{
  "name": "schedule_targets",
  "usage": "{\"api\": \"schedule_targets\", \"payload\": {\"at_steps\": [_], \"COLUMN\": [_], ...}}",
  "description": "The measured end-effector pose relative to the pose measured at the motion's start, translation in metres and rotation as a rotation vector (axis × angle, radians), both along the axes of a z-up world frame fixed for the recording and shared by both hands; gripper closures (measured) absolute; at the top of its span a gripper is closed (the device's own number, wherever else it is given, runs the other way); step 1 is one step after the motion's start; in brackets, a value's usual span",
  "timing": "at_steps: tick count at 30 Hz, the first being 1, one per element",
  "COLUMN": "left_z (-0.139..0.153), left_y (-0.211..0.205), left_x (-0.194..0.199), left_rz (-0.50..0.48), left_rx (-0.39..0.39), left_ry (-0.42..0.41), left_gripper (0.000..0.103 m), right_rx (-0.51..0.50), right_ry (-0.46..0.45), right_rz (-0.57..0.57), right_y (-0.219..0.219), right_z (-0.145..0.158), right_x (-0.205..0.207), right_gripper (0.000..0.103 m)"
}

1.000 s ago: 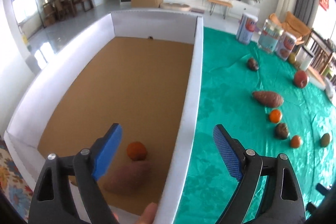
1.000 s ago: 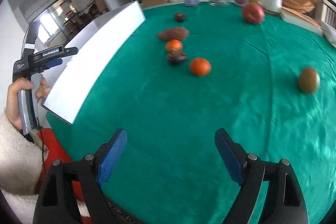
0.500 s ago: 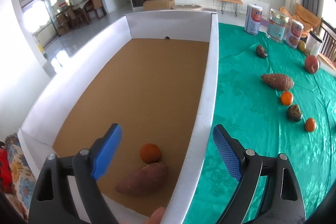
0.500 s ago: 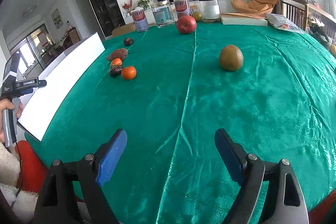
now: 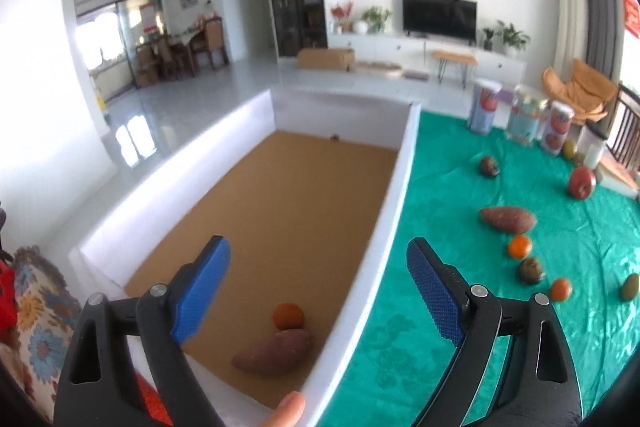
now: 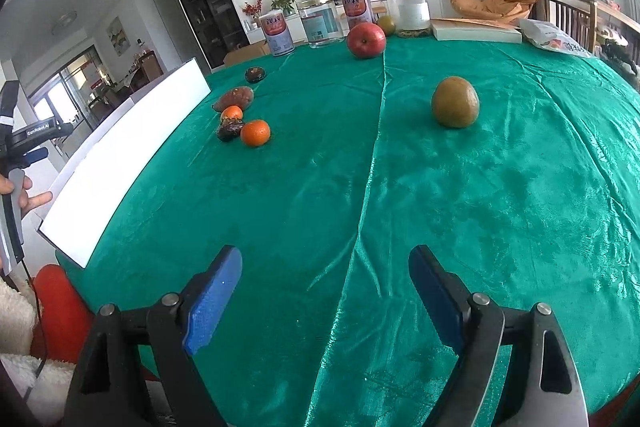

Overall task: Organize fruits
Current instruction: 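Open both tools over the box and withdraw to the table, then grasp dark dried fruit with left tool while right tool grasps brown pear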

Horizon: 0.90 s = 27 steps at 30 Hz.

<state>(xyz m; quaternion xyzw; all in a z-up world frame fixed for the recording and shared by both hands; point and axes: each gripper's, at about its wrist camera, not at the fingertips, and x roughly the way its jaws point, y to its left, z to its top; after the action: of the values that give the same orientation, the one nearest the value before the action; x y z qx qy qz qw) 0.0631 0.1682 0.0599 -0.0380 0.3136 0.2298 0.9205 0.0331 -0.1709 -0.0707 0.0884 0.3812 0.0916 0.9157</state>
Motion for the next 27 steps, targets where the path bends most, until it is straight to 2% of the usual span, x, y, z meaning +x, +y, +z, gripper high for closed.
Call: {"api": "schedule_targets", "payload": {"at_steps": [3, 6, 9, 13, 19, 27], "left_z": [0.013, 0.012, -0.002, -0.036, -0.083, -0.107], "left_y": [-0.027, -0.058, -0.086, -0.119, -0.139, -0.142], "left_x": [-0.008, -0.007, -0.009, -0.009, -0.012, -0.013], "left_rz": [-0.087, -0.215, -0.329, -0.436, -0.462, -0.47], "left_rx": [-0.003, -0.022, -0.079, -0.147, -0.23, -0.251], "left_ry": [-0.022, 0.038, 0.097, 0.163, 0.246, 0.279], "left_gripper": [0.006, 0.006, 0.006, 0.006, 0.006, 0.006], "right_rx": [0.011, 0.008, 0.006, 0.01, 0.01, 0.007], "right_ry": [0.003, -0.001, -0.006, 0.0, 0.01, 0.023], "right_rz": [-0.001, -0.004, -0.005, -0.01, -0.009, 0.005], "right_y": [-0.001, 0.0, -0.001, -0.002, -0.001, 0.003], "right_z": [0.0, 0.001, 0.002, 0.0, -0.002, -0.006], "right_x": [-0.001, -0.002, -0.004, -0.005, -0.005, -0.001], "right_gripper": [0.018, 0.018, 0.018, 0.018, 0.018, 0.018]}}
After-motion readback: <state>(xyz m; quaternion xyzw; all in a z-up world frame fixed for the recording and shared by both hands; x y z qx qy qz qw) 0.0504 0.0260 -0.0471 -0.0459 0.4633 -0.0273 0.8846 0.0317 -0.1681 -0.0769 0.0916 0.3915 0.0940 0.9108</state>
